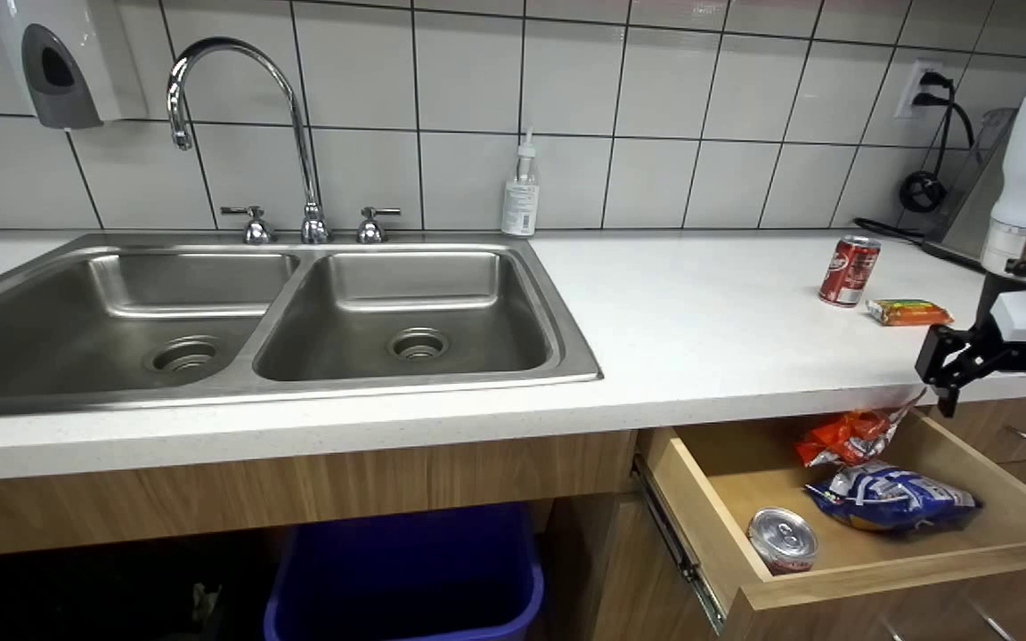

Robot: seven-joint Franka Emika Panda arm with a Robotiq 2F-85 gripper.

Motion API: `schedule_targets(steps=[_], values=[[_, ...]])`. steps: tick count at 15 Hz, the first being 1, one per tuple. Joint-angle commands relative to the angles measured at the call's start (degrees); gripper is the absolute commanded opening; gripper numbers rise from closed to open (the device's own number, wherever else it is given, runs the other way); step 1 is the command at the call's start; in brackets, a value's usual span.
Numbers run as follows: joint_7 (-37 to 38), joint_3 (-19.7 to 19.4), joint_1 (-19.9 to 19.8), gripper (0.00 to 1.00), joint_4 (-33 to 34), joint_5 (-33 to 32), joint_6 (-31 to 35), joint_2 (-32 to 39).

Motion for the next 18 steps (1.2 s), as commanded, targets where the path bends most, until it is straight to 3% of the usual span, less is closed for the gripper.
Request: schedule_targets(steps=[1,18], values=[[-0.2,1.2,-0.8,1.0,-0.2,-1.4,-2.4,-2.5],[-9.2,9.1,-1.5,1.0,-9.7,4.5,-8.1,-11.9]])
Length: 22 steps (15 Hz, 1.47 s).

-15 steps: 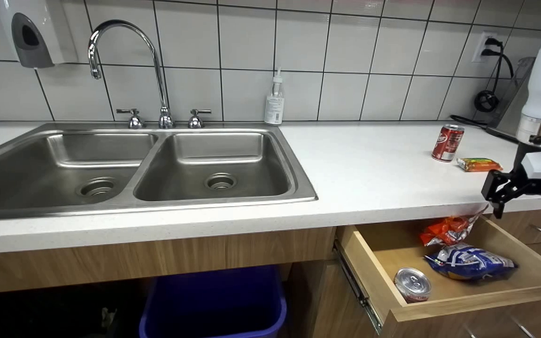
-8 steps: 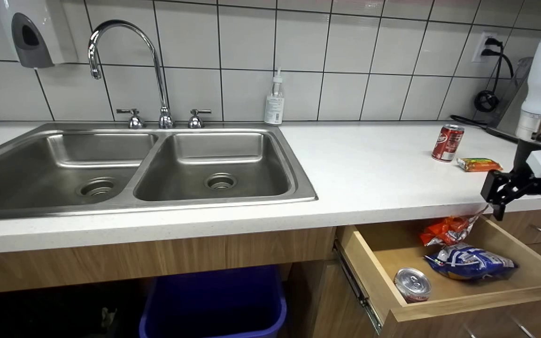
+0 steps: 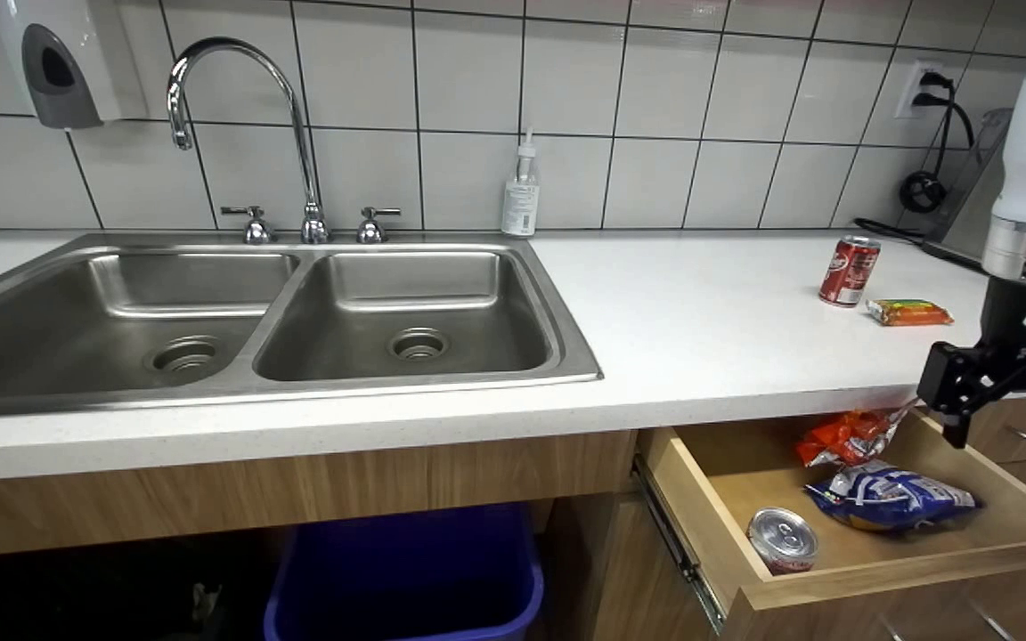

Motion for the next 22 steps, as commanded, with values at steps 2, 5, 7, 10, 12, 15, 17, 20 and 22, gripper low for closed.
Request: schedule_targets(steps=[2,5,7,10,12,15,17,20,22], values=[[-3.6,3.3,-1.5,1.0,-3.9,3.1,-2.9,-4.3],[-4.1,4.5,-1.4,1.0,-5.7,4.8,-3.3,-5.0],[-4.7,5.2,-1.2,1.0,-5.7,6.1,-3.6,-4.4],[-5.2,6.0,-1.1,1.0,-4.8,7.9,-4.1,-2.9],[-5.4,6.4,-1.0,1.0,-4.8,8.8,-4.4,-2.5],[-5.9,6.9,-0.9,1.0,-4.8,9.4,-4.8,-1.6],[-7.5,6.9,-0.7,1.0,-4.8,11.1,-5.8,-1.0],[-9.0,7.0,-0.7,1.0,-4.8,12.2,-7.0,0.3],[-9.7,6.9,-0.7,1.0,-4.8,12.3,-7.5,1.2]])
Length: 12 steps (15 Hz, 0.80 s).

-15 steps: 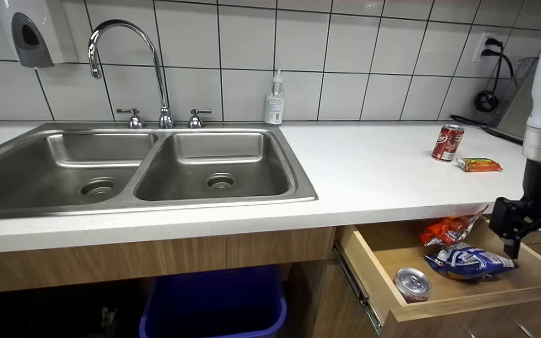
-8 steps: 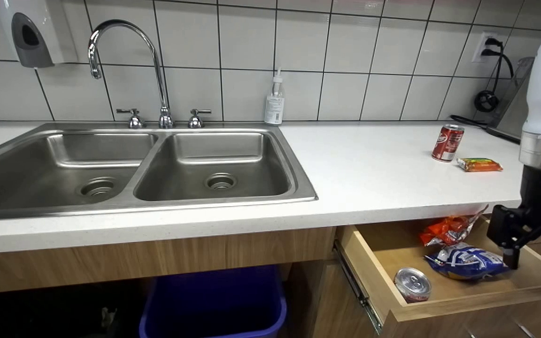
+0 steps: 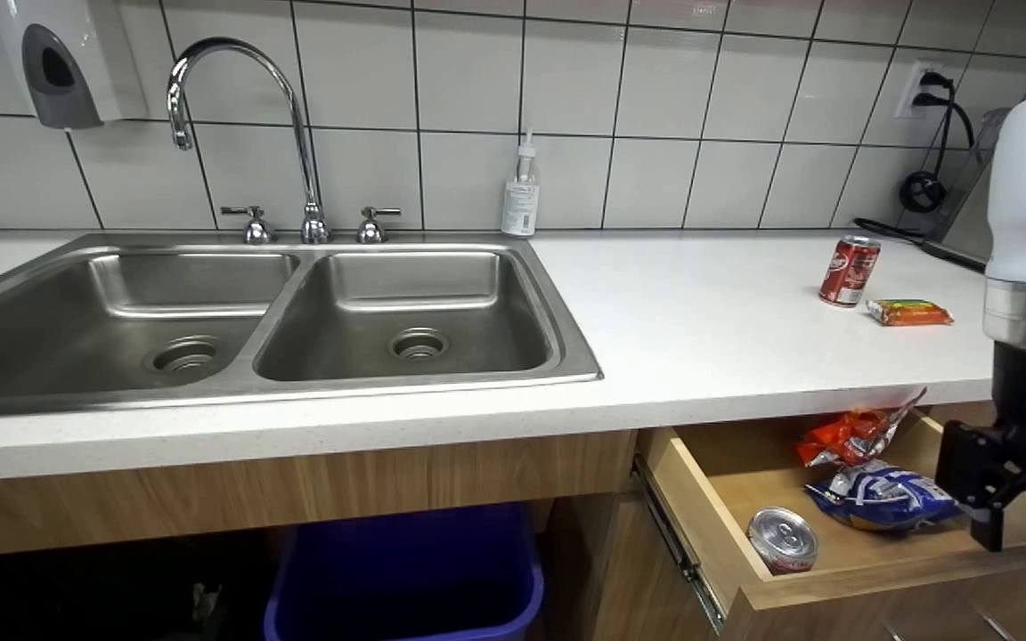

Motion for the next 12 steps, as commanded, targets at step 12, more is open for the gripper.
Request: schedule_targets(steps=[12], values=[[-0.7,-0.1,0.6,1.0,1.9,-2.1,-0.8,8.3]])
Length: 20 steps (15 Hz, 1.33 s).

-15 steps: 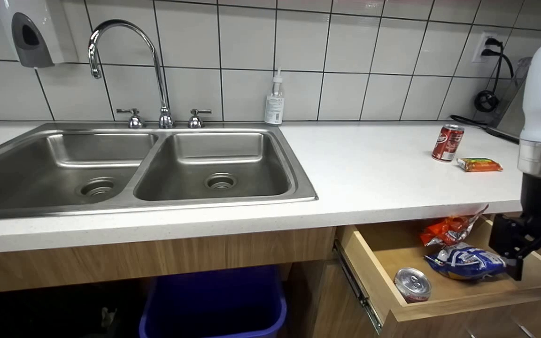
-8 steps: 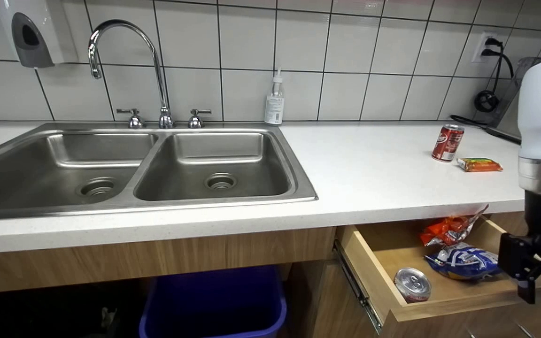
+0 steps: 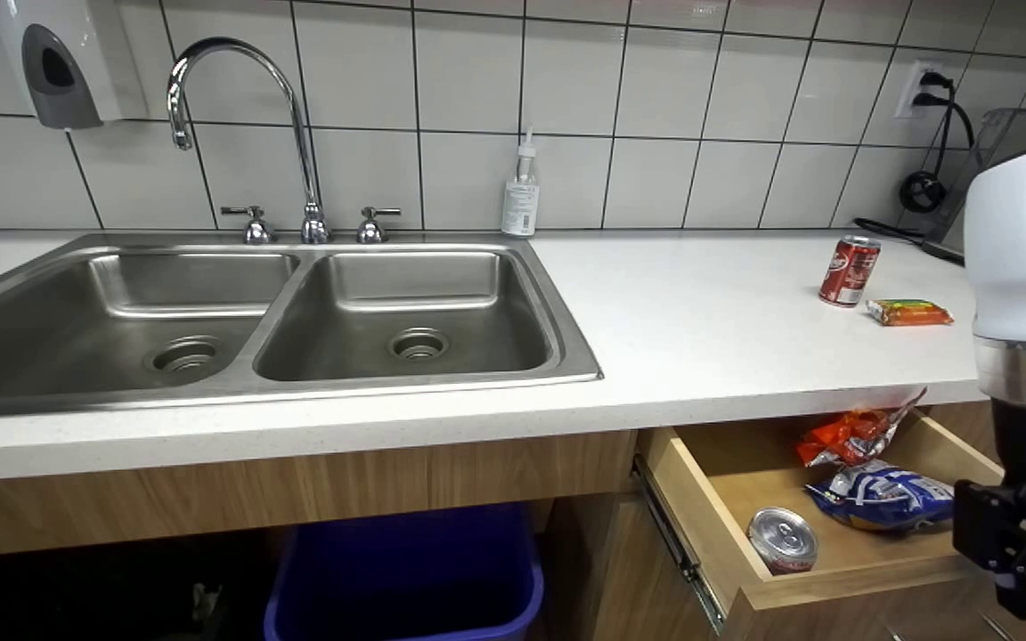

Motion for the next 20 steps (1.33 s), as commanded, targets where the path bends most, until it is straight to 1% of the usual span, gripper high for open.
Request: schedule_targets(steps=[1,3,13,20], values=[[1.0,-0.3,0.5,1.0,1.6,-2.2,0.3,2.2],[2.3,-0.7,1.0,1.0,2.1,-4.0,1.4,3.2],[6.5,-2.7,2.9,1.0,6.4,-9.1,4.6,7.8],[8.3,-4.5,4.3,1.0,9.0,-9.9,6.2,9.9]])
